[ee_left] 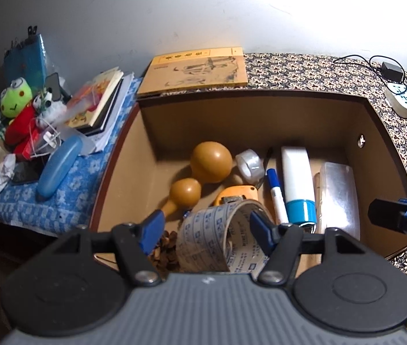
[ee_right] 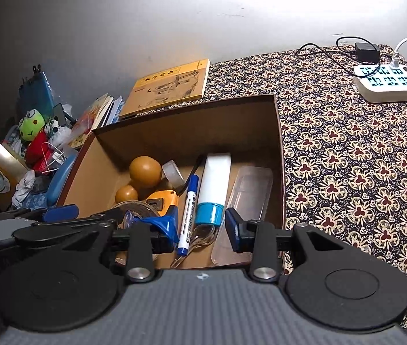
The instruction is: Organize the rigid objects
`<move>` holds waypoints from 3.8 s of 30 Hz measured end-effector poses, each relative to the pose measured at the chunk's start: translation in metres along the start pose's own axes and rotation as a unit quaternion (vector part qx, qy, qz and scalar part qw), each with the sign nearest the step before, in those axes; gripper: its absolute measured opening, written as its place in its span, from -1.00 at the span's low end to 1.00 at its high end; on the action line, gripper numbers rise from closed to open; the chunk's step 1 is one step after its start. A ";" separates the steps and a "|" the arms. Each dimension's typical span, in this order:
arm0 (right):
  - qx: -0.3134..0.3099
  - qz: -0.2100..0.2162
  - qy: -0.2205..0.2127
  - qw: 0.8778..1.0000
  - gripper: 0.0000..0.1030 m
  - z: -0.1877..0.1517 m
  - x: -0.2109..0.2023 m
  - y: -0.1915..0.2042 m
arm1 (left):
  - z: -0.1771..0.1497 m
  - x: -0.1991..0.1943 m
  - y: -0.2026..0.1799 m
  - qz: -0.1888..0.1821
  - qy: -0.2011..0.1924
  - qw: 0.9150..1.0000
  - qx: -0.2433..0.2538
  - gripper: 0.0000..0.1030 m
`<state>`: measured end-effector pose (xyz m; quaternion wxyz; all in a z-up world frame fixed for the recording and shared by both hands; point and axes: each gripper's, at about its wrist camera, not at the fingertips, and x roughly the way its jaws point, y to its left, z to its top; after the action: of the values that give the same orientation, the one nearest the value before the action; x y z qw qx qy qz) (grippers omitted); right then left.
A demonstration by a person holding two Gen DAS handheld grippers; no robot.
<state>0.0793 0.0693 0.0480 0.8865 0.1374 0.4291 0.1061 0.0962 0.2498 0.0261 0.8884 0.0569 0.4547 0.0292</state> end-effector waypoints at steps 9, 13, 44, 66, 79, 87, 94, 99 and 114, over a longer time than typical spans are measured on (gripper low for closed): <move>-0.003 -0.008 0.003 1.000 -0.64 -0.003 0.006 -0.001 | -0.001 0.007 0.003 -0.012 0.010 1.000 -0.005 0.30; 0.002 -0.006 0.007 1.000 -0.64 -0.003 0.006 -0.002 | -0.001 0.007 0.002 -0.014 0.011 1.000 -0.006 0.30; -0.014 0.001 -0.028 1.000 -0.64 -0.002 -0.002 0.007 | -0.001 0.001 0.009 -0.002 -0.003 1.000 -0.013 0.30; -0.007 0.001 -0.007 1.000 -0.64 -0.004 0.007 -0.001 | -0.004 0.008 0.006 -0.004 0.005 1.000 -0.008 0.30; -0.016 -0.019 -0.005 1.000 -0.64 -0.003 0.018 0.002 | -0.005 0.014 0.009 -0.004 0.007 1.000 -0.011 0.30; -0.013 -0.039 -0.001 0.999 -0.64 -0.002 0.023 -0.001 | -0.005 0.019 0.008 -0.004 0.011 1.000 -0.007 0.30; -0.019 -0.050 0.003 0.999 -0.64 -0.002 0.026 0.000 | -0.005 0.019 0.007 -0.004 0.010 1.000 -0.003 0.30; -0.023 -0.056 0.007 0.998 -0.64 -0.002 0.029 -0.001 | -0.004 0.019 0.007 -0.005 0.010 1.000 -0.004 0.30; -0.023 -0.049 0.012 0.998 -0.64 -0.003 0.031 -0.002 | -0.004 0.017 0.008 -0.008 0.004 1.000 -0.002 0.30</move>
<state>0.0958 0.0777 0.0233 0.8884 0.0943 0.4433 0.0738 0.1027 0.2595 0.0108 0.8866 0.0517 0.4590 0.0231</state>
